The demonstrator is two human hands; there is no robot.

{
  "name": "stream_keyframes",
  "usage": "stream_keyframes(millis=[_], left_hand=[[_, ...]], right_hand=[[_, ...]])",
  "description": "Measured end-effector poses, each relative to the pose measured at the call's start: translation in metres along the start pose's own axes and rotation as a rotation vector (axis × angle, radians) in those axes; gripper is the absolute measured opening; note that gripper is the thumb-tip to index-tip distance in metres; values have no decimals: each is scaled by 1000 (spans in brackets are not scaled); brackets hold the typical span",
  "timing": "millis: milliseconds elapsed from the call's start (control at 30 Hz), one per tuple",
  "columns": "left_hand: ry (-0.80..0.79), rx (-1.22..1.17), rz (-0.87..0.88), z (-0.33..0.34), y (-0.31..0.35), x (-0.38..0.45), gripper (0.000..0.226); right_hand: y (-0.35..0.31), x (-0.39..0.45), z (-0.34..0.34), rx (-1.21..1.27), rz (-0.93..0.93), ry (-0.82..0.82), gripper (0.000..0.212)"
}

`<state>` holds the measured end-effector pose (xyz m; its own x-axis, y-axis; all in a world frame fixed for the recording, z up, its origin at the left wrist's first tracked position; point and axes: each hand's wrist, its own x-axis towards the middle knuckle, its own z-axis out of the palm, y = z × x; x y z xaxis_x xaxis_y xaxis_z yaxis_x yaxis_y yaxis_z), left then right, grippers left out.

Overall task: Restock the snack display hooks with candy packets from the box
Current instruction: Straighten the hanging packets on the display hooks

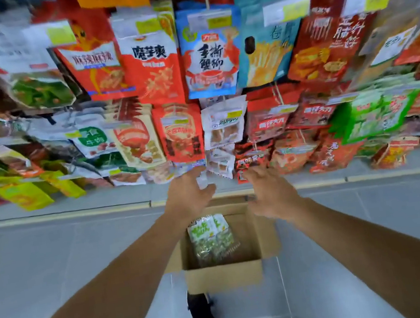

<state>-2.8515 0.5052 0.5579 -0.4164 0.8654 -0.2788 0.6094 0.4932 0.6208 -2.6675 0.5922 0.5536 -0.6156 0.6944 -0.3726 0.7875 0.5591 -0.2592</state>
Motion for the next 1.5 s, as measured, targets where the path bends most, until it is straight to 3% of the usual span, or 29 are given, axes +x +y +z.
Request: stream_keyframes(millis=[233,333,500,667,867,1000,1133,1267,1500], left_hand=[[-162,-57,-230,32,-119,44,48],[-199,-124,-354,60,-158,55,59],[-292,-206,-476,131,-227,77,60],[-329,-246,-582,213,-293,106,59],[-315,-302,-708,335,-383,155,65],[-290,-306,-787,405,-445,183,59],[-230,-321,-855,467,-494,211,58],[-186,-400,-930,511,-521,228,84],[-55,-475,-1028,521,-513,216,51]], right_hand=[[-46,70,92,108,145,-200,57],[-53,98,136,129,159,-253,59],[-42,145,228,246,258,-375,59],[-11,191,331,384,341,-438,41],[44,249,474,455,389,-520,64],[71,287,557,407,396,-523,62],[92,325,628,453,457,-489,72],[100,357,675,592,564,-413,72],[104,359,679,773,797,-248,18]])
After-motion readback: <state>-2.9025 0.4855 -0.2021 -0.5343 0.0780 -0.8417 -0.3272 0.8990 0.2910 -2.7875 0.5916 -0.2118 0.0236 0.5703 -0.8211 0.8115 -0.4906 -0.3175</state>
